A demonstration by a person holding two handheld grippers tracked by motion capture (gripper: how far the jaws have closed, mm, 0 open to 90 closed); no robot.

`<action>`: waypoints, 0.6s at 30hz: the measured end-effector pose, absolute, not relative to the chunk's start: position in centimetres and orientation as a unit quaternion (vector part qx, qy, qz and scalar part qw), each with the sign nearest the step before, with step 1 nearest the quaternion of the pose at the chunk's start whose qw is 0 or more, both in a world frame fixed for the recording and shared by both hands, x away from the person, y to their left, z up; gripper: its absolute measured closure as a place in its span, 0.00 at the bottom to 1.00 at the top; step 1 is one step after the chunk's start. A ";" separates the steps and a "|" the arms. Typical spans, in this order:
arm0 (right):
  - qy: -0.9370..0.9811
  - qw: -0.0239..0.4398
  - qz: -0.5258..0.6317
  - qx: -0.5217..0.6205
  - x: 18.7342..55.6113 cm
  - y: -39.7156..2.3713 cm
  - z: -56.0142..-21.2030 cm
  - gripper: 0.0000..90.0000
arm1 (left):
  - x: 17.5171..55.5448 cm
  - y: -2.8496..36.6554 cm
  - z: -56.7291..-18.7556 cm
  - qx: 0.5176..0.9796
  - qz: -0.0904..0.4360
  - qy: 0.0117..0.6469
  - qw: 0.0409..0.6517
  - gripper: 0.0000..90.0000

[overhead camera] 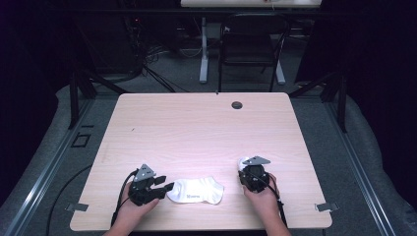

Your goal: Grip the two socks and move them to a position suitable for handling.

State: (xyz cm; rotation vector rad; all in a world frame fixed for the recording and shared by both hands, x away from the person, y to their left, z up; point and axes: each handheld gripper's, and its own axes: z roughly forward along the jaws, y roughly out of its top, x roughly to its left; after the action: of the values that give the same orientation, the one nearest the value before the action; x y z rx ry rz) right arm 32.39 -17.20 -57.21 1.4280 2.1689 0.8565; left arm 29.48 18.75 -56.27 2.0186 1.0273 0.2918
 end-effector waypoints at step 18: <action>0.804 0.163 0.321 0.474 34.3 -13.1 -57.1 0.99 | 29.5 16.7 -57.9 0.840 0.100 0.376 0.380 0.61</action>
State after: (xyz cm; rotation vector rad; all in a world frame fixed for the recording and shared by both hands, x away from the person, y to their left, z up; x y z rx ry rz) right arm 34.34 -13.10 -57.15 1.3512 2.2925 0.9164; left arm 29.52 16.66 -57.95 2.1442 0.9594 0.2553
